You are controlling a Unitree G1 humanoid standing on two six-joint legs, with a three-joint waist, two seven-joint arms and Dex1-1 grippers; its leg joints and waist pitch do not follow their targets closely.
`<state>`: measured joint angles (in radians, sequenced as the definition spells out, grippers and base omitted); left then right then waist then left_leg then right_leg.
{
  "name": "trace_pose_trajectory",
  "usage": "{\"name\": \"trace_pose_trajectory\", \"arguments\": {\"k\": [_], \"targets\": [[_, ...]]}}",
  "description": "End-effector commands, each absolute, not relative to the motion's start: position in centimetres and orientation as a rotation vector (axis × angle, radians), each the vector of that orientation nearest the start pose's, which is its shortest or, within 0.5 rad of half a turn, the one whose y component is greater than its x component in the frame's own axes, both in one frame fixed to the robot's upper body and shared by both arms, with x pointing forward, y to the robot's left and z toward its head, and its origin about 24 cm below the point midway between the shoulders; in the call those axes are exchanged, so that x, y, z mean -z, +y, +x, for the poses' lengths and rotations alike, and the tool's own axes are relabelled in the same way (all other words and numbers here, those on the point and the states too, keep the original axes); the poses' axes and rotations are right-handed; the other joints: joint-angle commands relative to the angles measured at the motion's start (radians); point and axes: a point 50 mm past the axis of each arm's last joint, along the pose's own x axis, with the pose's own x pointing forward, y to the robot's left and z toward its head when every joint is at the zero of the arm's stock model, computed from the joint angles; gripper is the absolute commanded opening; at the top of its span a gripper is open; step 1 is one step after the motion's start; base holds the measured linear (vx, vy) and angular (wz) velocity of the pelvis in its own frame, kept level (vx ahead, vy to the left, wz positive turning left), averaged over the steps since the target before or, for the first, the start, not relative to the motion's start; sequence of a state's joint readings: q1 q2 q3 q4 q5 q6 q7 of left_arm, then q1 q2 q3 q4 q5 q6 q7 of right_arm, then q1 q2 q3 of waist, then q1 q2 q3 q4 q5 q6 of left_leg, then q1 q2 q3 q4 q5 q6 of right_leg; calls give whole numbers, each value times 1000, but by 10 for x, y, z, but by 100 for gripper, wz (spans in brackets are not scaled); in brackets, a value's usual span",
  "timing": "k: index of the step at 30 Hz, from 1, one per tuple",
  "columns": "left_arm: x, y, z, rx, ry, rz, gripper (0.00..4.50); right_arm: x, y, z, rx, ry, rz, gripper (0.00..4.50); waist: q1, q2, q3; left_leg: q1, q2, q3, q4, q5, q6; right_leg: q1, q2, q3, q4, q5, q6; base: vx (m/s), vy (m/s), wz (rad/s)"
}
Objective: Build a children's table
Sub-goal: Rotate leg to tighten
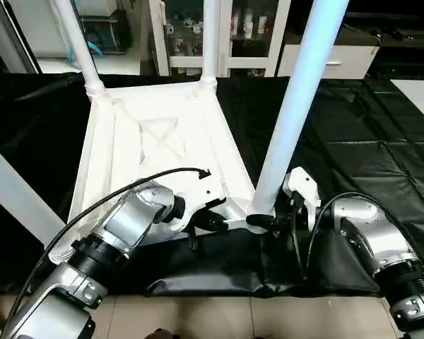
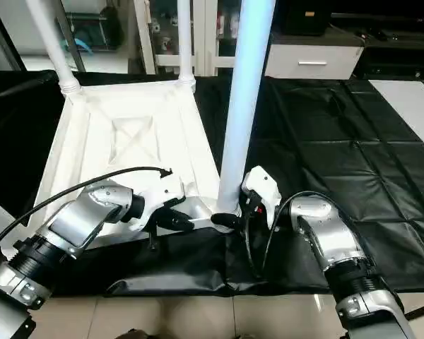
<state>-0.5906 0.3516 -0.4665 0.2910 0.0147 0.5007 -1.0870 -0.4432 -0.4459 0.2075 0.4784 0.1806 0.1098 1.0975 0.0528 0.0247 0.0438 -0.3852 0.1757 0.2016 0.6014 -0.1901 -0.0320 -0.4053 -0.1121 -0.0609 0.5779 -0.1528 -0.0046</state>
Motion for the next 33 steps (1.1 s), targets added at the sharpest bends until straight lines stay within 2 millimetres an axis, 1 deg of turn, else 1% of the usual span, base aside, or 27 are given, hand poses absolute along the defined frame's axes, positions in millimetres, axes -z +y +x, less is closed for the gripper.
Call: {"name": "trace_pose_trajectory", "arguments": {"k": [1, 5, 6, 9, 11, 12, 13, 14, 15, 16, 17, 18, 19, 20, 21, 22, 23, 24, 25, 26, 27, 28, 29, 30, 31, 32, 33], "targets": [[-61, 83, 296, 1379, 600, 433, 0, -46, -170, 303, -1157, 388, -258, 268, -3, -14, -66, 23, 51, -21, -75, -184, 73, 44, -36, 30, -48, -195, -245, 0, 0, 0], [-60, 84, 295, 1382, 604, 432, 0, -44, -170, 303, -1163, 391, -258, 267, -3, -16, -66, 22, 51, -21, -75, -181, 77, 44, -36, 30, -48, -197, -247, 0, 0, 0], [-60, 84, 295, 1383, 607, 431, 0, -43, -171, 303, -1165, 393, -258, 266, -2, -14, -67, 23, 51, -21, -74, -180, 77, 44, -36, 30, -47, -196, -248, 0, 0, 0], [-60, 85, 294, 1386, 611, 429, 0, -42, -171, 303, -1165, 396, -257, 266, -3, -15, -67, 22, 51, -21, -73, -170, 82, 44, -35, 30, -45, -182, -254, 0, 0, 0], [-59, 85, 294, 1384, 613, 425, 0, -40, -171, 305, -1121, 376, -243, 266, -3, -15, -67, 22, 51, -20, -73, -167, 83, 44, -36, 30, -45, -180, -254, 0, 0, 0], [-58, 84, 295, 1372, 611, 421, 0, -38, -170, 309, -1055, 363, -205, 266, -3, -13, -67, 23, 51, -20, -73, -171, 82, 44, -37, 30, -46, -185, -254, 0, 0, 0], [-58, 84, 295, 1372, 611, 421, 0, -38, -170, 309, -1055, 363, -205, 266, -5, -12, -65, 21, 50, -21, -74, -182, 77, 43, -37, 30, -48, -201, -253, 0, 0, 0], [-58, 82, 297, 1355, 605, 411, 0, -36, -168, 313, -987, 350, -176, 266, -7, -14, -65, 20, 50, -22, -77, -192, 72, 44, -36, 29, -50, -214, -249, 0, 0, 0], [-57, 80, 298, 1338, 601, 398, 0, -34, -166, 315, -939, 339, -157, 265, -12, -14, -63, 20, 50, -24, -80, -218, 57, 43, -36, 29, -52, -243, -241, 0, 0, 0], [-57, 79, 298, 1336, 600, 396, 0, -34, -166, 315, -935, 339, -155, 265, -17, -14, -63, 20, 50, -25, -81, -236, 49, 43, -35, 28, -54, -259, -236, 0, 0, 0], [-56, 75, 302, 1306, 593, 366, 0, -31, -161, 318, -879, 331, -117, 265, -24, -15, -61, 19, 48, -26, -82, -261, 36, 42, -35, 28, -57, -285, -228, 0, 0, 0], [-54, 71, 306, 1270, 587, 335, 0, -30, -155, 320, -830, 320, -102, 265, -28, -11, -62, 19, 48, -29, -84, -283, 19, 43, -36, 26, -60, -316, -216, 0, 0, 0], [-53, 67, 310, 1234, 584, 308, 0, -28, -149, 323, -786, 312, -79, 265, -34, -13, -60, 21, 45, -28, -86, -307, 8, 39, -35, 26, -66, -344, -204, 0, 0, 0], [-51, 62, 317, 1174, 578, 297, 0, -26, -140, 325, -731, 311, -62, 265, -35, -15, -61, 23, 46, -29, -86, -320, 2, 38, -35, 26, -68, -357, -199, 0, 0, 0], [-51, 62, 317, 1174, 578, 297, 0, -26, -140, 325, -731, 311, -62, 265, -41, -14, -61, 24, 43, -30, -86, -340, -3, 34, -35, 25, -72, -378, -192, 0, 0, 0], [-51, 61, 318, 1164, 578, 297, 0, -26, -139, 326, -721, 311, -62, 265, -40, -15, -61, 23, 44, -32, -86, -345, -6, 37, -36, 24, -72, -381, -190, 0, 0, 0], [-49, 55, 328, 1066, 572, 304, 0, -22, -128, 331, -619, 322, -57, 265, -47, -6, -59, 24, 41, -31, -86, -359, -4, 29, -33, 24, -77, -393, -183, 0, 0, 0], [-49, 55, 328, 1066, 572, 304, 0, -22, -128, 331, -619, 322, -57, 265, -49, -8, -59, 29, 41, -30, -85, -373, -9, 26, -33, 24, -80, -399, -183, 0, 0, 0], [-49, 48, 341, 929, 534, 338, 0, -18, -119, 341, -417, 348, -40, 265, -52, -10, -60, 22, 38, -33, -86, -371, -11, 30, -33, 22, -79, -404, -178, 0, 0, 0], [-50, 48, 341, 920, 530, 341, 0, -18, -118, 341, -401, 350, -37, 265, -52, -3, -58, 26, 39, -33, -87, -385, -18, 25, -34, 22, -82, -418, -174, 0, 0, 0], [-50, 45, 345, 876, 513, 359, 0, -17, -115, 344, -326, 365, -23, 264, -55, -8, -61, 29, 38, -35, -86, -399, -25, 28, -36, 19, -85, -439, -165, 0, 0, 0], [-50, 45, 345, 876, 513, 359, 0, -17, -115, 344, -326, 365, -23, 264, -54, -7, -62, 27, 38, -36, -87, -396, -20, 27, -36, 19, -86, -438, -160, 0, 0, 0], [-54, 39, 351, 818, 466, 373, 0, -17, -109, 350, -197, 390, 7, 264, -53, -2, -62, 26, 38, -35, -87, -392, -19, 25, -35, 20, -86, -415, -163, 0, 0, 0], [-54, 39, 351, 818, 466, 373, 0, -17, -109, 350, -197, 390, 7, 264, -55, -3, -63, 25, 37, -36, -87, -391, -20, 26, -34, 20, -83, -404, -165, 0, 0, 0], [-56, 37, 352, 802, 445, 372, 0, -18, -106, 351, -163, 381, 14, 264, -52, -3, -65, 26, 39, -35, -88, -385, -19, 28, -34, 19, -82, -379, -166, 0, 0, 0], [-56, 36, 353, 800, 439, 371, 0, -19, -104, 352, -155, 378, 11, 264, -52, -2, -65, 26, 39, -34, -88, -384, -17, 26, -33, 19, -81, -366, -170, 0, 0, 0], [-56, 34, 354, 795, 426, 368, 0, -20, -102, 353, -138, 372, 4, 264, -52, -3, -65, 24, 40, -33, -89, -382, -15, 27, -34, 20, -79, -347, -175, 0, 0, 0]]}}
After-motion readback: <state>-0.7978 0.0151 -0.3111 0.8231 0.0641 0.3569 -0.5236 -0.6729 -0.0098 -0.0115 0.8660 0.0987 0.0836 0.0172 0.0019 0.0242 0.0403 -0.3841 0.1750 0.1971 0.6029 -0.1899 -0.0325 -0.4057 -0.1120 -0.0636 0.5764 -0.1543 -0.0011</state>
